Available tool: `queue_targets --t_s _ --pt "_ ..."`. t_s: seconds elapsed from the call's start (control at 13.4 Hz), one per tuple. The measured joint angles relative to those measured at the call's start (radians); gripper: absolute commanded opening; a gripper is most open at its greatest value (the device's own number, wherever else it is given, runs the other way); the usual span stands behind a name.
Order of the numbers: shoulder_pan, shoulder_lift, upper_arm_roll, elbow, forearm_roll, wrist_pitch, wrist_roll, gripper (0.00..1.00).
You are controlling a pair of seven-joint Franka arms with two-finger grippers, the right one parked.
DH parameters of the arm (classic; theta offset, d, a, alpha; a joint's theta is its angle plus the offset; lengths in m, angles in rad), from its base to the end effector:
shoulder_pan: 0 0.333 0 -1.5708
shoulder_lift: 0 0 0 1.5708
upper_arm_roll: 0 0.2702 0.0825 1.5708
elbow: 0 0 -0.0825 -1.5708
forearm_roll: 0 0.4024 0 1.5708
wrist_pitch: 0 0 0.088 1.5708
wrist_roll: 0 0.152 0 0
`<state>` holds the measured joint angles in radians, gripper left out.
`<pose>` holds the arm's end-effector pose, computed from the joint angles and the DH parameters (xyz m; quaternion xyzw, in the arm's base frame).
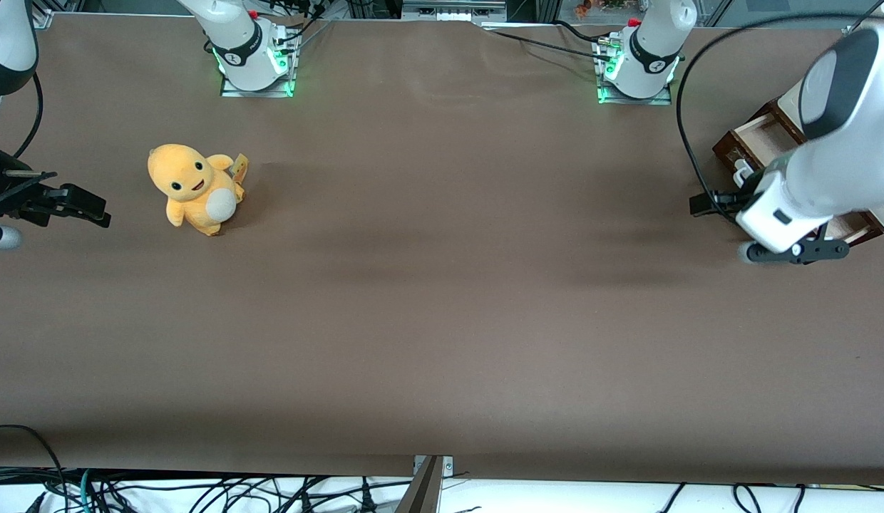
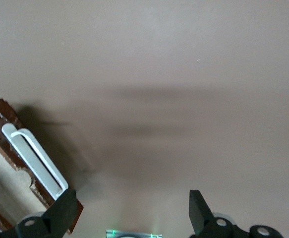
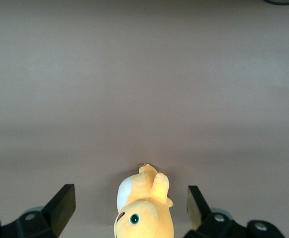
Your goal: Open lower drawer with left arm only
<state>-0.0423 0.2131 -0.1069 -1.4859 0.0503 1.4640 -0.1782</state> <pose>0.5926 -0.0770 0.4424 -0.9930 -0.0140 0.1128 0.0326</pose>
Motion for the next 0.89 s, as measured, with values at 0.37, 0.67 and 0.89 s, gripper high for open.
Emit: queue_targets --t_s 0.37,0.67,0.89 --pt "0.005 -0.112 0.038 -0.087 -0.034 0.024 0.186 1.00" --pt "0.005 -0.212 0.081 -0.168 -0.037 0.060 0.205 1.00" --pt "-0.002 -0.286 0.077 -0.240 -0.037 0.128 0.166 1.00"
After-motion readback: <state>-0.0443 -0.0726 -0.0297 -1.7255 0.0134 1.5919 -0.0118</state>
